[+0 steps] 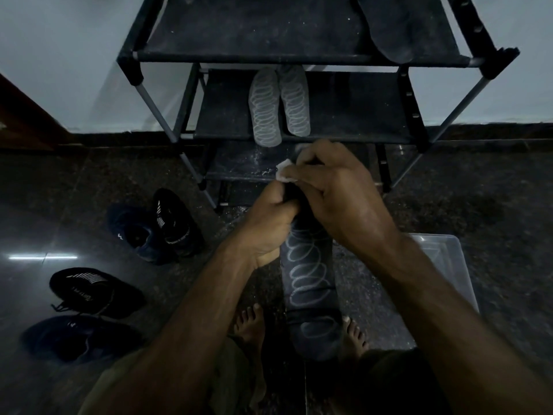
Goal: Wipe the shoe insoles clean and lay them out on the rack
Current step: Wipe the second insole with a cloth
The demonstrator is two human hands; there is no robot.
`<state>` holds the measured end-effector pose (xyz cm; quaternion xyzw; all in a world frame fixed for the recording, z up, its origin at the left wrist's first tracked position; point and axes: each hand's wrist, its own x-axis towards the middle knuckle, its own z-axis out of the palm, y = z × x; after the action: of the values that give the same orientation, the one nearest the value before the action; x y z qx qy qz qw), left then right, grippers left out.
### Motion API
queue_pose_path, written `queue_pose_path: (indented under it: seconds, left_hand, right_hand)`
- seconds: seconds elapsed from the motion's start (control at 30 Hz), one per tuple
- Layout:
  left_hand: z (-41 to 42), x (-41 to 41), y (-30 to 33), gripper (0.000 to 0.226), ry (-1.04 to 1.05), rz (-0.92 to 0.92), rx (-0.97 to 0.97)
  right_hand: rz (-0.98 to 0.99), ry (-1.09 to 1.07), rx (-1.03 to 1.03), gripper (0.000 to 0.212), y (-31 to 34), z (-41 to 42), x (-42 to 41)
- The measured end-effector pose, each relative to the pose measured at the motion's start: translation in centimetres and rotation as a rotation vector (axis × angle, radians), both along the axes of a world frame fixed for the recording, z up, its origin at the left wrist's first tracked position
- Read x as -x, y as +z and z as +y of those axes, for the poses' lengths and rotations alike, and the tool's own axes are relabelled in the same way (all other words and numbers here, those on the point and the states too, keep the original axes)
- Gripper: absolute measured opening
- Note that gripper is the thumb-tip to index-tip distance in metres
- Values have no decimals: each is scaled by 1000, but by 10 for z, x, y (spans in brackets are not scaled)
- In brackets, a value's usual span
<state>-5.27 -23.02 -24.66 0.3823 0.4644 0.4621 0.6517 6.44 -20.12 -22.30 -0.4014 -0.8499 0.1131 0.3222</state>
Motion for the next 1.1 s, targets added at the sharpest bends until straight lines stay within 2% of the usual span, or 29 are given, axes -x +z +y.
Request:
queue_pose_path:
  seconds: [0.07,0.2,0.27,0.37,0.47,0.6,0.7,0.9,1.1]
  left_hand:
    - [0,-1,1,38,-4,11,5]
    - [1,-5,-2,60,-51,29,9]
    - [1,-6,-4,63,-52,29,9]
    - [2,-3,-5,62,-46,34,-4]
    - [1,-1,-4,53,-40,64,-13]
    - [1,-3,-2,57,-47,42,-8]
    - [2,-2,-2,59,-39,28,-3]
    - [5,3,0,53,12,-33,13]
    - [8,8,2,47,83,-89,55]
  right_hand:
    - [9,-40,-6,22,2,3,-2]
    - [43,-225,-16,44,0,12,-15]
    - [29,-258,-34,40,-3,13,-17]
    - [100,-166,31,27,-3,10,-11]
    - [17,-69,-48,21,-1,7,-6]
    - [18,-210,-64,34,-3,14,-18]
    - [86,-260,52,18,-8,20,-27]
    - [381,-293,315,20,-5,22,-33]
    - [417,-205,519,22,-3,21,-31]
